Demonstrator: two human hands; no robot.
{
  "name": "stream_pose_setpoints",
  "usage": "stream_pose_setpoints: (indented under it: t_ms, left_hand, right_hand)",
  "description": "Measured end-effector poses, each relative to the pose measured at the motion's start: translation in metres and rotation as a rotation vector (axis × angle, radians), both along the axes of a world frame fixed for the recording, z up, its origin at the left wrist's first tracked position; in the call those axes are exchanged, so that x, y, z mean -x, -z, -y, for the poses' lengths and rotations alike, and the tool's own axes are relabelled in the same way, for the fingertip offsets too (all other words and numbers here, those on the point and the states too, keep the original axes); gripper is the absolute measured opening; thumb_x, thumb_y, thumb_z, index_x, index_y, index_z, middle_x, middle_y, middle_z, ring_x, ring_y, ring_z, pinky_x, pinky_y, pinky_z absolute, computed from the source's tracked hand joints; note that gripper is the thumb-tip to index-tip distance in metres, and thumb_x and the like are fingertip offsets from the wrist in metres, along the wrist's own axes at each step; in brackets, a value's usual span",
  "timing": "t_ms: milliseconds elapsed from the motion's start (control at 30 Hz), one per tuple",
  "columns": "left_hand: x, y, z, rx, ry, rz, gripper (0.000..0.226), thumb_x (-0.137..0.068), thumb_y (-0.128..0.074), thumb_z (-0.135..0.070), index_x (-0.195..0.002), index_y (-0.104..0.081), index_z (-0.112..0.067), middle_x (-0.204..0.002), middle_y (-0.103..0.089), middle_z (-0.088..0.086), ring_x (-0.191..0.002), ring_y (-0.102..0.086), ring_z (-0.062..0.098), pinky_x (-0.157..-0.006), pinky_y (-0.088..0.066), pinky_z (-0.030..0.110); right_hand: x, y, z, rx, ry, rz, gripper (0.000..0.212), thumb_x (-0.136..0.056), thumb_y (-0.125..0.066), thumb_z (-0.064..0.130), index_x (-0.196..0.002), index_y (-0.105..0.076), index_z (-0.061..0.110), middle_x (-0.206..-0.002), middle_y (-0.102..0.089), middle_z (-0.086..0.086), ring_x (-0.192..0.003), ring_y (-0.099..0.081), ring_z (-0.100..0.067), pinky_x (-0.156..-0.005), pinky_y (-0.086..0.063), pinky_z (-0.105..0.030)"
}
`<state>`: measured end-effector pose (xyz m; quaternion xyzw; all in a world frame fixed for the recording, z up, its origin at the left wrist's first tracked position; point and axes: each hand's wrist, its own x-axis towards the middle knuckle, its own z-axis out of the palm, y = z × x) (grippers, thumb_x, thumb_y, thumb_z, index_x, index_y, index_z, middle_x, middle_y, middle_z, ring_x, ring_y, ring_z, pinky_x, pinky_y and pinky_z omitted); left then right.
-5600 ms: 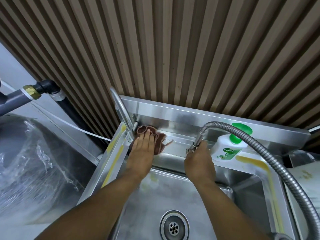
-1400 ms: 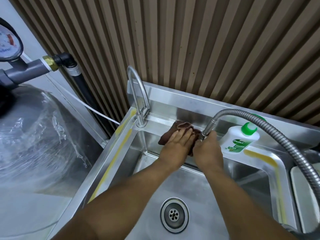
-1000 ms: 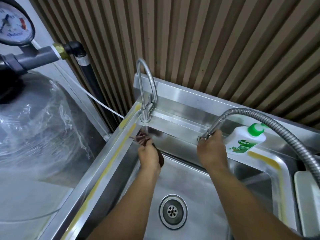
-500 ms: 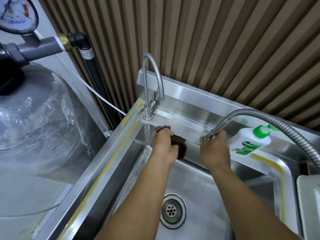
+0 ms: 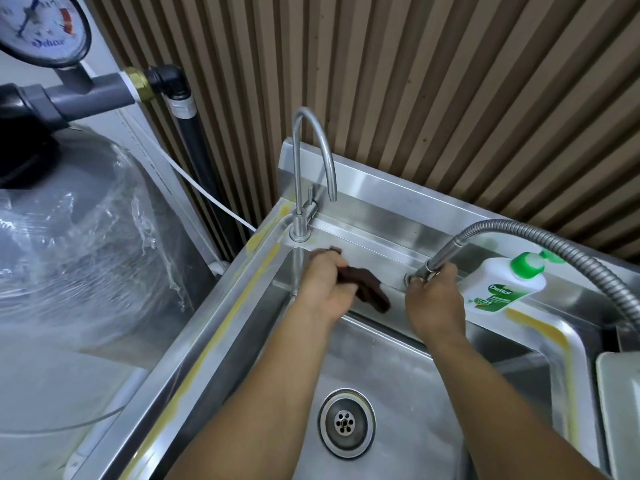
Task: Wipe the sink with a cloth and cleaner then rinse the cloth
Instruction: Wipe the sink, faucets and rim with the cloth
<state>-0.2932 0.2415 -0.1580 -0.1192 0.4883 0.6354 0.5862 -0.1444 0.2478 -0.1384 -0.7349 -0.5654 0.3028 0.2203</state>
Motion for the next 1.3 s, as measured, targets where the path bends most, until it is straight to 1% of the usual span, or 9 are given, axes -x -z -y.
stream_pose_setpoints:
  t_ms: [200, 400, 500, 633, 700, 767, 900, 1200, 1300]
  left_hand:
    - [0.025, 0.027, -0.004, 0.048, -0.09, -0.075, 0.041, -0.07, -0.035, 0.018, -0.092, -0.053, -0.011, -0.092, -0.055, 0.013, -0.084, -0.054, 0.027, -0.083, -0.049, 0.041]
    - [-0.002, 0.033, 0.005, 0.145, 0.076, -0.138, 0.032, -0.084, -0.029, 0.017, -0.076, -0.042, -0.01, -0.075, -0.044, 0.008, -0.07, -0.044, 0.023, -0.08, -0.043, 0.043]
    - [0.014, 0.019, -0.005, 0.093, 0.069, -0.204, 0.032, -0.084, -0.033, 0.018, -0.077, -0.046, -0.011, -0.076, -0.044, 0.007, -0.073, -0.044, 0.022, -0.074, -0.04, 0.039]
    - [0.023, 0.03, -0.01, 0.104, 0.047, -0.249, 0.032, -0.092, -0.037, 0.009, -0.111, -0.056, -0.008, -0.091, -0.053, 0.007, -0.087, -0.057, 0.023, -0.082, -0.048, 0.037]
    - [0.018, 0.044, -0.005, 0.147, 0.065, -0.25, 0.053, -0.09, -0.035, 0.01, -0.137, -0.051, -0.009, -0.105, -0.058, 0.004, -0.092, -0.056, 0.02, -0.09, -0.048, 0.039]
    - [0.017, 0.049, 0.001, 0.18, 0.065, -0.233, 0.06, -0.09, -0.033, 0.012, -0.144, -0.048, -0.01, -0.099, -0.056, 0.005, -0.082, -0.051, 0.019, -0.077, -0.05, 0.033]
    - [0.023, 0.029, -0.002, 0.09, 0.004, -0.209, 0.035, -0.089, -0.033, 0.016, -0.093, -0.054, -0.011, -0.081, -0.047, 0.006, -0.072, -0.048, 0.021, -0.068, -0.045, 0.036]
    - [0.019, 0.037, -0.004, 0.184, 0.006, -0.224, 0.031, -0.093, -0.036, 0.013, -0.097, -0.056, -0.01, -0.08, -0.05, 0.003, -0.07, -0.048, 0.017, -0.066, -0.044, 0.03]
    - [0.024, 0.027, -0.004, 0.087, -0.088, -0.135, 0.04, -0.086, -0.028, 0.019, -0.08, -0.049, -0.014, -0.078, -0.05, 0.004, -0.07, -0.049, 0.019, -0.068, -0.045, 0.032]
  right_hand:
    - [0.001, 0.0, -0.001, -0.001, 0.013, -0.011, 0.016, -0.099, -0.052, 0.021, -0.104, -0.037, 0.021, -0.111, -0.063, -0.014, -0.086, -0.049, -0.031, -0.075, -0.037, -0.037]
    - [0.0, 0.001, -0.001, 0.012, 0.007, 0.001, 0.015, -0.099, -0.051, 0.022, -0.105, -0.037, 0.021, -0.111, -0.063, -0.014, -0.095, -0.057, -0.038, -0.075, -0.038, -0.038]
    - [0.001, 0.002, -0.001, 0.013, 0.009, -0.004, 0.016, -0.1, -0.051, 0.023, -0.106, -0.036, 0.023, -0.11, -0.063, -0.013, -0.088, -0.053, -0.035, -0.076, -0.038, -0.038]
    - [0.001, 0.002, -0.001, 0.01, 0.007, -0.004, 0.016, -0.101, -0.052, 0.024, -0.109, -0.038, 0.022, -0.11, -0.063, -0.013, -0.084, -0.049, -0.03, -0.075, -0.038, -0.037]
    - [0.0, 0.002, -0.001, 0.009, 0.01, -0.012, 0.017, -0.101, -0.052, 0.024, -0.112, -0.039, 0.02, -0.111, -0.064, -0.013, -0.084, -0.049, -0.03, -0.076, -0.038, -0.036]
    - [0.0, 0.002, -0.001, 0.014, 0.002, -0.024, 0.017, -0.101, -0.051, 0.024, -0.112, -0.039, 0.021, -0.111, -0.064, -0.012, -0.085, -0.049, -0.03, -0.076, -0.038, -0.036]
    - [-0.001, 0.003, -0.002, 0.02, 0.008, -0.023, 0.015, -0.101, -0.05, 0.024, -0.11, -0.038, 0.022, -0.108, -0.063, -0.01, -0.084, -0.05, -0.031, -0.074, -0.039, -0.037]
    - [-0.001, 0.002, -0.002, 0.023, -0.001, -0.025, 0.017, -0.1, -0.05, 0.024, -0.113, -0.04, 0.019, -0.11, -0.064, -0.012, -0.087, -0.055, -0.034, -0.075, -0.041, -0.038]
    - [-0.002, 0.004, -0.002, 0.021, -0.001, -0.024, 0.018, -0.1, -0.051, 0.024, -0.113, -0.041, 0.019, -0.109, -0.064, -0.011, -0.093, -0.06, -0.037, -0.076, -0.044, -0.039]
